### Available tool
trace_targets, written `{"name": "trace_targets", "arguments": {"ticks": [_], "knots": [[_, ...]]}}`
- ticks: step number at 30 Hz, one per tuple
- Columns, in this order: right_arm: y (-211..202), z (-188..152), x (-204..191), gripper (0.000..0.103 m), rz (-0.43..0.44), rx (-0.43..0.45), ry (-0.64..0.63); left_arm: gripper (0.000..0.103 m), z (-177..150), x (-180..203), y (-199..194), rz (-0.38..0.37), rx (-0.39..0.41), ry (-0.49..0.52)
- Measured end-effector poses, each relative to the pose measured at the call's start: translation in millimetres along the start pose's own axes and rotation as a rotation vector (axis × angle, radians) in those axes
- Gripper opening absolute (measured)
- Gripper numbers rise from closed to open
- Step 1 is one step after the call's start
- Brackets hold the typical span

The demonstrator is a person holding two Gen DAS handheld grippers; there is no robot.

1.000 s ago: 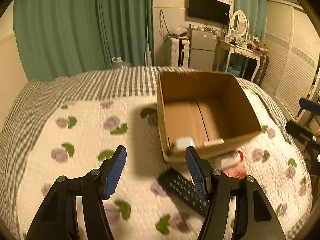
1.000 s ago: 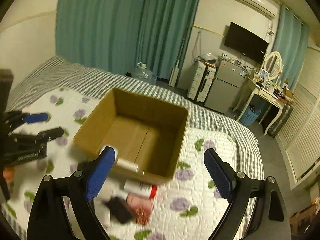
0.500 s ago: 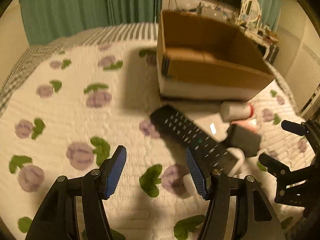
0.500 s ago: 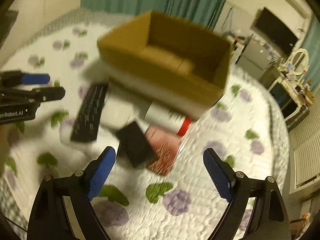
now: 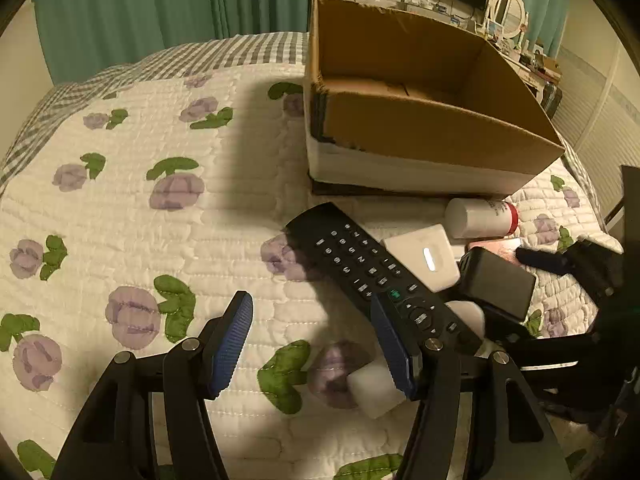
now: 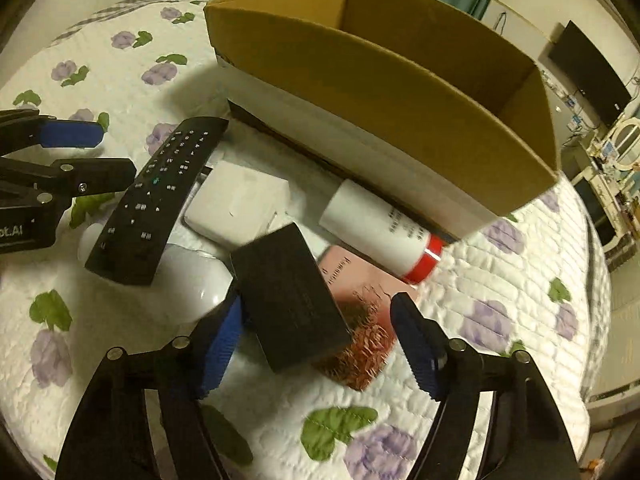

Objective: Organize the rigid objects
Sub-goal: 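Grasp the black TV remote with the left gripper while the right grasps the black adapter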

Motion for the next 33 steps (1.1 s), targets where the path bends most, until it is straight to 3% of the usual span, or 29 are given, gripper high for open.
{"name": "trace_targets", "arguments": {"ticks": [3, 11, 16, 22, 25, 29, 33], "knots": [[2.5, -2.9, -5.1, 0.052, 0.047, -0.006, 0.04, 0.064, 2.4, 6.6, -2.4, 0.006, -0.001, 0.011], [-18.8, -13.7, 5.7, 0.046, -0.011, 0.045, 0.104, 0.064, 10.0, 32.1, 1.8, -0.001, -0.024, 0.009], [-35.9, -12.0, 32.4, 0.04, -0.057, 0.105, 0.163, 0.064, 16.0, 40.8, 19.2, 0.002, -0.065, -0.055], [-36.2, -14.5, 48.2, 0.039, -0.046, 0.12, 0.203, 0.064, 20.4, 33.1, 39.1, 0.075, -0.084, -0.085], [-34.9, -12.7, 49.3, 0.039, -0.039, 0.125, 0.212, 0.063, 20.0, 29.9, 42.6, 0.051, -0.079, -0.122], [-34.6, -13.1, 50.0, 0.039, -0.032, 0.128, 0.221, 0.062, 11.4, 31.1, 41.3, 0.021, -0.11, -0.097], [-35.5, -13.2, 49.1, 0.039, -0.032, 0.127, 0.224, 0.051, 0.1, 31.3, 39.3, -0.031, -0.136, -0.107]]}}
Point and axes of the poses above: each gripper's, at about its wrist camera, not at the fingertips, and y roughly the way its jaws point, x to its right, z to its top, the point moved 10 cm from there along y, roughly the way its jaws point, and after that the axes turned 3 degrees about y, right-handed, at the moved point
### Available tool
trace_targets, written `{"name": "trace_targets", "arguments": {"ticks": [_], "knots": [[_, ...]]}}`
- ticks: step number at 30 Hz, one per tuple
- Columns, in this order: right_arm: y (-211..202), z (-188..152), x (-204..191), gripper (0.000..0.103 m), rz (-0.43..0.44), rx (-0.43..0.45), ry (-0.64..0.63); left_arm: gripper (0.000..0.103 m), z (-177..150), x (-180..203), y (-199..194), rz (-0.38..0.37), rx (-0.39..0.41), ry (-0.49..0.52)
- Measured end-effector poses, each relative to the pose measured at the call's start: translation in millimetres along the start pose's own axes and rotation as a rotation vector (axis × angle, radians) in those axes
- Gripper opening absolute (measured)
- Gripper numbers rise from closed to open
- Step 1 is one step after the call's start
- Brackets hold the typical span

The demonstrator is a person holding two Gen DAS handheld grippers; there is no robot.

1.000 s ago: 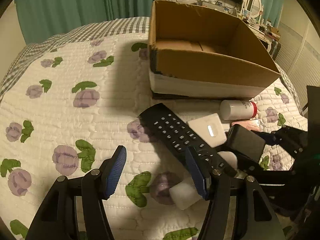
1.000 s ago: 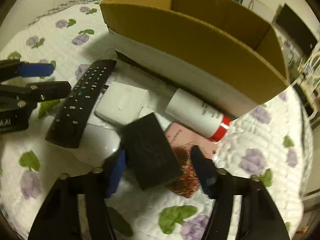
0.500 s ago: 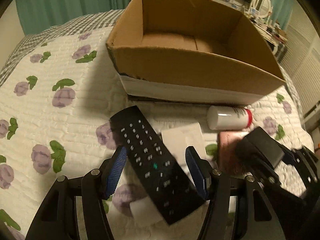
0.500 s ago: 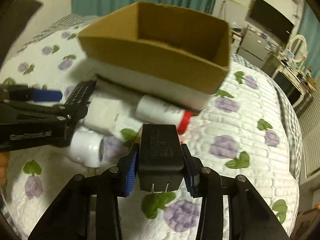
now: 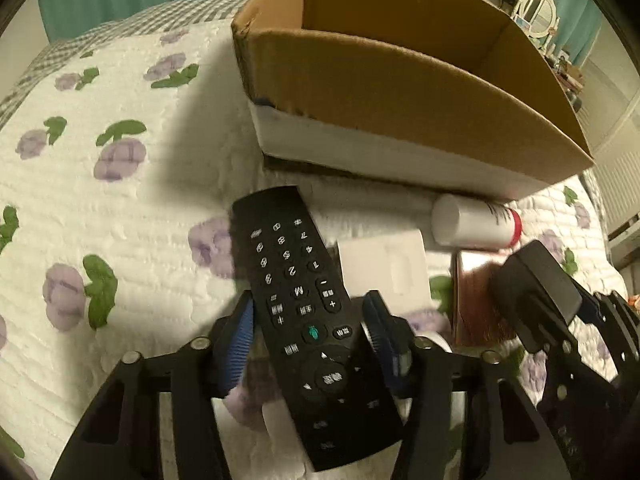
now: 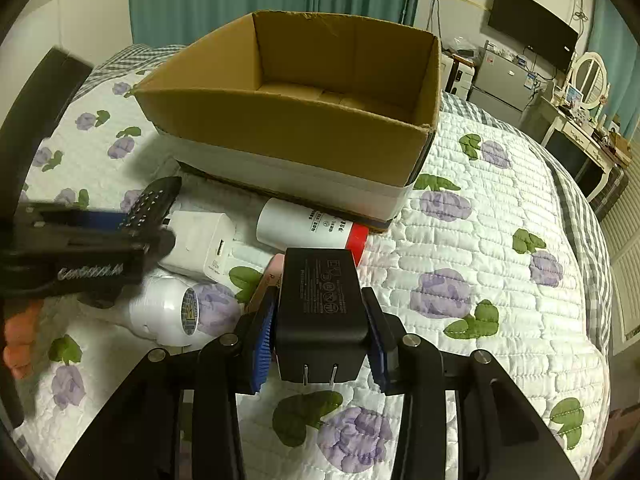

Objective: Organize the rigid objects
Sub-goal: 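Grasp the black TV remote with the left gripper while the right grasps the black adapter, then carry the remote and black adapter into the box and open both grippers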

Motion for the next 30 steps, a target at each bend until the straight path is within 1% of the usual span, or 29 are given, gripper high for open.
{"name": "trace_targets", "arguments": {"ticks": [4, 8, 12, 17, 20, 25, 26, 30], "knots": [[-2.7, -0.7, -0.9, 0.039, -0.001, -0.001, 0.003, 0.043, -6.1, -1.0, -4.5, 0.0, -0.011, 0.03], [-5.1, -1.5, -0.6, 0.039, -0.004, 0.003, 0.005, 0.042, -12.1, -2.8, -11.6, -0.001, 0.001, 0.051], [-6.0, -0.5, 0.7, 0.039, -0.008, 0.008, 0.01, 0.041, -12.9, -11.8, -20.0, 0.001, 0.034, 0.03], [-12.7, 3.7, 0.3, 0.039, -0.014, 0.035, 0.002, 0.04, -13.3, -10.6, -36.0, -0.005, 0.073, 0.048], [-20.3, 6.0, -0.5, 0.039, -0.023, 0.046, -0.004, 0.04, -8.8, -10.5, -47.1, -0.012, 0.095, 0.064], [-42.5, 12.8, -4.5, 0.039, -0.046, 0.08, -0.025, 0.04, -15.8, -2.3, -67.2, -0.03, 0.12, 0.083], [-47.3, 14.5, -5.4, 0.039, -0.049, 0.086, -0.026, 0.04, -8.2, -2.7, -68.3, -0.034, 0.125, 0.085], [-69.3, 26.5, -11.4, 0.039, -0.06, 0.118, -0.033, 0.04, -2.4, 7.0, -89.0, -0.051, 0.163, 0.111]]}}
Point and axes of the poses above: each gripper's, at about its wrist camera, not at the fingertips, and y roughly the way its jaws point, x to its right, z to its top, the point moved 10 cm from there along y, roughly the way its jaws point, and after that the axes turned 3 degrees about y, right-handed, at the moved point
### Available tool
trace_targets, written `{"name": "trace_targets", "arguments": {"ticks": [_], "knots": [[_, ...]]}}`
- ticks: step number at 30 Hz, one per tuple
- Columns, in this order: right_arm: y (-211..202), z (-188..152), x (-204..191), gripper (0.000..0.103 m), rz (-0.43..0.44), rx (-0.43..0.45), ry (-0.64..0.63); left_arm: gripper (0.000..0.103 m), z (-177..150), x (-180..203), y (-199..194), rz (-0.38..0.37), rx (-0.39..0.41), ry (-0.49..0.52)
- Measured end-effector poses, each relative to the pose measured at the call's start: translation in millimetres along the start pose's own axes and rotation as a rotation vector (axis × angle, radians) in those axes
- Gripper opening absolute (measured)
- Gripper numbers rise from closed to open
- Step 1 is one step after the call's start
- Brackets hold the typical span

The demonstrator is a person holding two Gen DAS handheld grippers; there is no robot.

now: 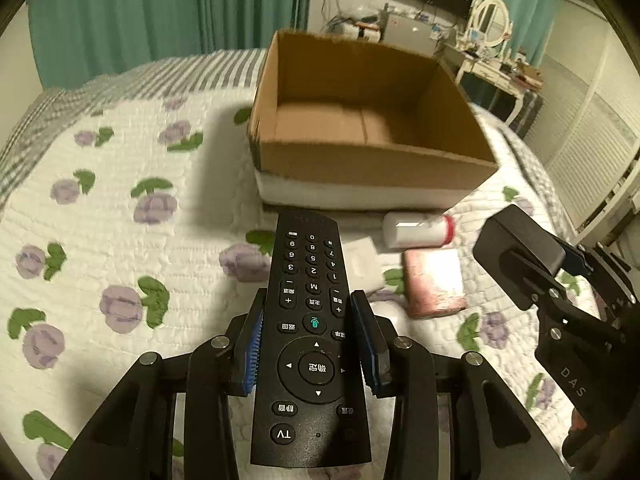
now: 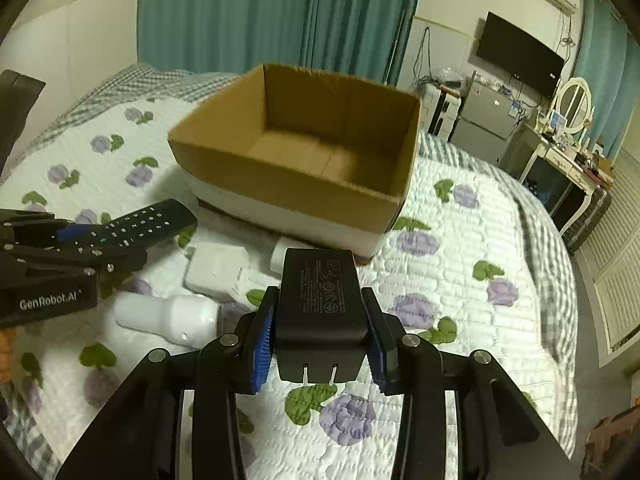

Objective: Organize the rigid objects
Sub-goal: 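Carry the remote and black adapter into the box and open both grippers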

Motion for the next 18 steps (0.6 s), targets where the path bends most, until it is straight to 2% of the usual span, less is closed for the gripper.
{"name": "trace_targets", "arguments": {"ticks": [5, 10, 18], "knots": [[-24.1, 32.4, -5.7, 0.039, -0.014, 0.057, -0.007, 0.04, 20.0, 5.1, -26.1, -0.012, 0.056, 0.036], [-47.1, 76.1, -3.7, 0.039, -0.02, 0.132, 0.022, 0.04, 54.6, 5.1, -48.7, -0.016, 0.119, 0.066], [-51.2, 147.6, 6.8, 0.039, -0.033, 0.213, 0.055, 0.04, 117.6, 9.8, -45.0, -0.034, 0.185, 0.112]]}}
Point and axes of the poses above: each gripper's, at about its wrist camera, not at the fingertips, and y roughly the way its jaws point, x to its right, z to its top, the point moved 10 cm from there along y, roughly the way its jaws point, and after that the axes turned 3 degrees about y, right-handed, at the moved point
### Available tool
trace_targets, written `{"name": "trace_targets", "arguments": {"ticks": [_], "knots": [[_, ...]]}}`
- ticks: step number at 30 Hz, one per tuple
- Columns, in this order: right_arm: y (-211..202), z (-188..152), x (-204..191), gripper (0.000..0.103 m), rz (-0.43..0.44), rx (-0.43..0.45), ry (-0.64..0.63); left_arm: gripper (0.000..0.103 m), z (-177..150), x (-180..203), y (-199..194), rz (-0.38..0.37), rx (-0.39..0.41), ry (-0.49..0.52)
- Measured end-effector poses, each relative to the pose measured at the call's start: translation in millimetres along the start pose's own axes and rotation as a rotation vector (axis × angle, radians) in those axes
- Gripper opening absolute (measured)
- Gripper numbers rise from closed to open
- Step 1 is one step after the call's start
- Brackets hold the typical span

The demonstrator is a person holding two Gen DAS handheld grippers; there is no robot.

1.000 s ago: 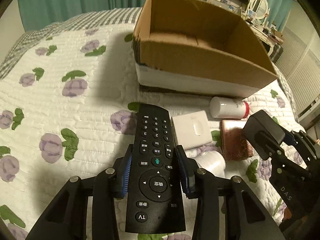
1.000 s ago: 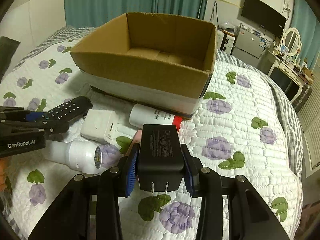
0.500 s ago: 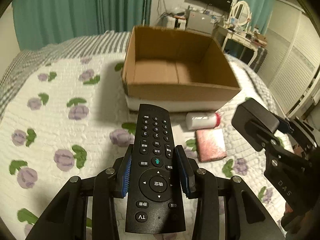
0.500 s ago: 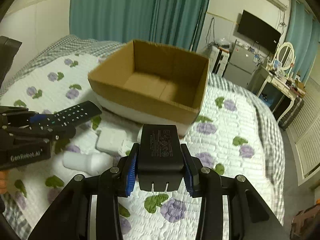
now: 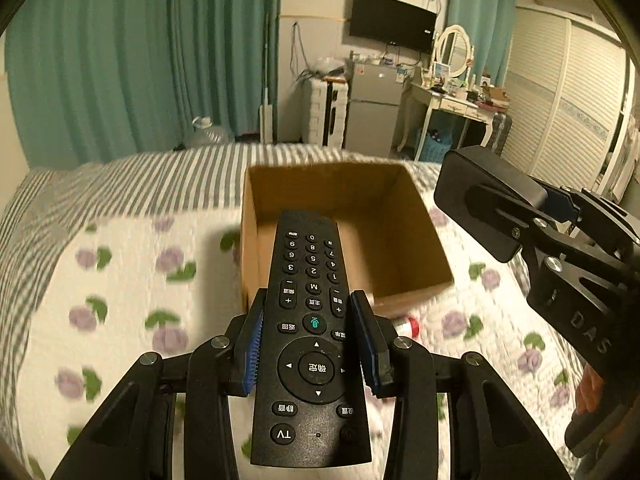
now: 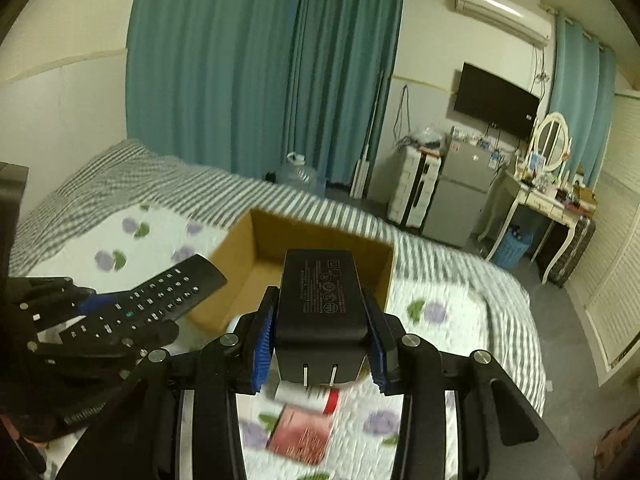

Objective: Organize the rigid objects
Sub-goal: 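Carry the remote and black adapter into the box and open both grippers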

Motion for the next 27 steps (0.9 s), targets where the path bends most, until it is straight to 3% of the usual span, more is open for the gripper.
{"name": "trace_targets", "arguments": {"ticks": [8, 13, 19, 21, 24, 27], "knots": [[50.7, 20.0, 16.6, 0.039, -0.012, 0.001, 0.006, 0.04, 33.3, -6.6, 69.3, 0.007, -0.012, 0.054], [87.5, 6.1, 28.5, 0.039, -0.008, -0.028, 0.023, 0.04, 38.4, -10.4, 113.6, 0.015, -0.033, 0.082], [115.1, -17.9, 29.5, 0.039, 0.014, -0.06, 0.035, 0.041, 31.2, -14.5, 140.8, 0.01, -0.054, 0.093], [119.5, -23.5, 28.4, 0.039, 0.023, -0.068, 0.038, 0.043, 29.8, -13.3, 143.7, -0.003, -0.054, 0.088], [121.2, -26.9, 28.6, 0.039, 0.026, -0.073, 0.038, 0.063, 31.5, -12.9, 139.0, -0.01, -0.04, 0.075], [117.5, -28.1, 29.8, 0.039, 0.015, -0.076, 0.037, 0.063, 32.5, -14.3, 129.4, 0.016, -0.037, 0.078]]}}
Point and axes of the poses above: each gripper's, at about its wrist camera, not at the fingertips, and y roughly the way its jaws point, x to its right, z to its top, the point moved 10 cm from there along y, roughly the way its jaws point, and after that the axes turned 3 degrees about y, right-handed, at the moved point
